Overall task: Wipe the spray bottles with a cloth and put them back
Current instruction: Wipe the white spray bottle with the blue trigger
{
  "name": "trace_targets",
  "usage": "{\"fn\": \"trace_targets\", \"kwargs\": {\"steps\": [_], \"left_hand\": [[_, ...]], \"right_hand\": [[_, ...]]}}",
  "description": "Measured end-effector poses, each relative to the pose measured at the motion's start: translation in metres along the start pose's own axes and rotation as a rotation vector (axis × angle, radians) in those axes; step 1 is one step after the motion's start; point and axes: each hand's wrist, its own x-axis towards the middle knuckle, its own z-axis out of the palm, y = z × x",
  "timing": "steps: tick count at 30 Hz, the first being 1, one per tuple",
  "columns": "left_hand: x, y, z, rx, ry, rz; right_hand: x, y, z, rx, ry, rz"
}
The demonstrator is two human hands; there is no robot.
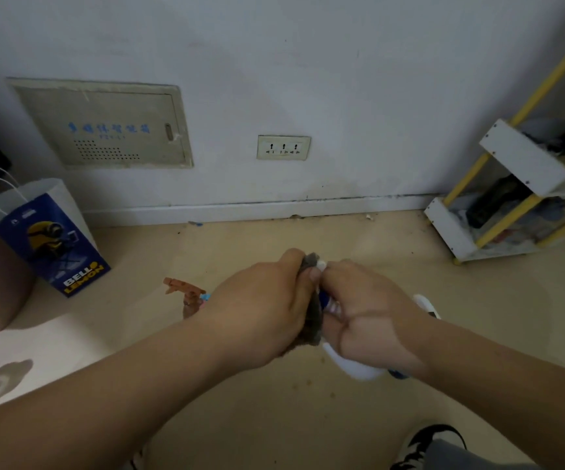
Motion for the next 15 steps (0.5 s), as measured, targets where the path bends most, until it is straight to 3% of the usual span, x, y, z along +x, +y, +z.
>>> {"fn": "trace_targets", "kwargs": {"steps": [6,11,15], "left_hand": [[0.007,0.0,-0.003,-0.037,-0.082,-0.001],[0.008,-0.002,0.007,-0.013,-0.014,0.036],[0.0,-0.007,0.001,-0.064,-0.072,-0.019]], "right_hand": [[-0.002,-0.013,-0.007,-0.136,-0.086,-0.022],[0.01,0.021,-0.016,0.14,0.019,0.174],[0.01,0.048,-0.012,0.229,0.08,0.239]]}}
